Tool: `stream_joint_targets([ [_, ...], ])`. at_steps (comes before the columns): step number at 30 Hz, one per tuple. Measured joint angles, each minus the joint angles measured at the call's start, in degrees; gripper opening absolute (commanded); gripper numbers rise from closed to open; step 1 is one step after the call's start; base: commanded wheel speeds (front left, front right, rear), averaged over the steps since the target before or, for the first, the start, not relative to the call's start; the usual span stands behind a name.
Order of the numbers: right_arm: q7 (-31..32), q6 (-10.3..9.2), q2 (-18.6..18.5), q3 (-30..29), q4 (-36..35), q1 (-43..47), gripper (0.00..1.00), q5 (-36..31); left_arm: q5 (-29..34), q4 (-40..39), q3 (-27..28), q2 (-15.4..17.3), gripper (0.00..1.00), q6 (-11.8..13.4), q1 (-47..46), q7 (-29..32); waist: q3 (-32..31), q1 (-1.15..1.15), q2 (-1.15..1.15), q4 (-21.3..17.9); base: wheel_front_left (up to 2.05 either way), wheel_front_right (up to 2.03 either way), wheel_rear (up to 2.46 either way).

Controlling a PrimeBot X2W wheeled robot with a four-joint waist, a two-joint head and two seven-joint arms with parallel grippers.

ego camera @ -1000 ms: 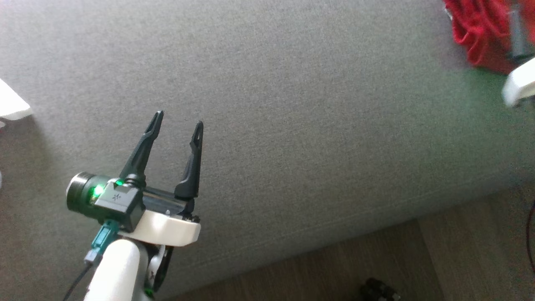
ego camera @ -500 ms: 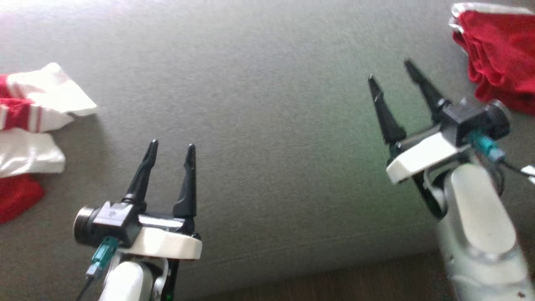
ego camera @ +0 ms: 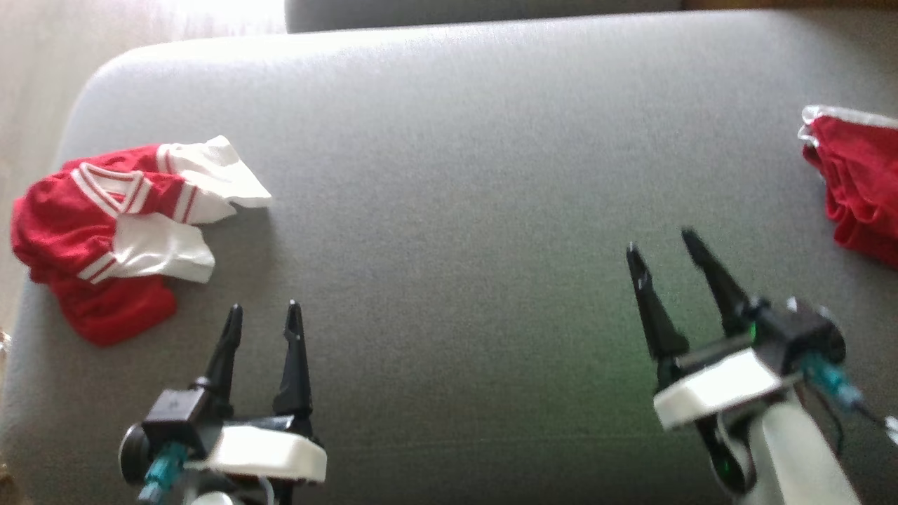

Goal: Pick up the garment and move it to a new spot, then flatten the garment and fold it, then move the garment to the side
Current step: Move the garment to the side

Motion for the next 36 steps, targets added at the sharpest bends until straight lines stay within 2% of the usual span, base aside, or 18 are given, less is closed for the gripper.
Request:
stream_joint_targets([
  [5,0.0,0.00,0.1,-0.4,-1.3,6.8,1.00,0.0,0.1,-0.3,-0.1,0.0,1.00,0.0,3.6,0.0,-3.4,0.00,0.00,0.9,0.00,0.00,0.00],
  [10,0.0,0.00,0.3,0.1,-1.8,9.9,1.00,0.0,1.3,-0.7,-0.1,0.0,1.00,0.5,6.1,0.0,-5.8,0.00,0.00,0.1,0.00,0.00,0.00],
  [18,0.0,0.00,0.5,-0.5,-3.5,10.7,1.00,-0.4,3.4,-2.9,0.3,0.0,1.00,1.9,6.1,0.0,-6.1,0.00,0.00,-1.6,0.00,0.00,0.00],
  [25,0.0,0.00,0.6,-4.2,-4.0,10.7,1.00,1.0,5.1,-3.8,0.1,0.0,1.00,1.3,6.1,0.0,-5.7,0.00,0.00,-2.1,0.00,0.00,0.00],
  [28,0.0,0.00,0.8,-5.3,-6.4,10.7,1.00,2.2,5.2,-3.9,0.2,0.0,1.00,0.9,6.1,0.0,-5.5,0.01,0.00,-2.1,0.00,0.00,0.00],
  [31,0.0,0.00,0.8,-5.5,-7.0,10.7,1.00,3.9,5.2,-3.9,0.2,0.0,1.00,0.8,6.1,0.0,-5.4,0.01,0.00,-2.1,0.00,0.00,0.00],
  [36,0.0,0.00,0.9,-4.3,-7.0,10.7,1.00,2.3,5.5,-3.8,0.3,0.0,1.00,0.6,6.2,0.0,-5.5,0.01,0.00,-2.0,0.00,0.00,0.00],
])
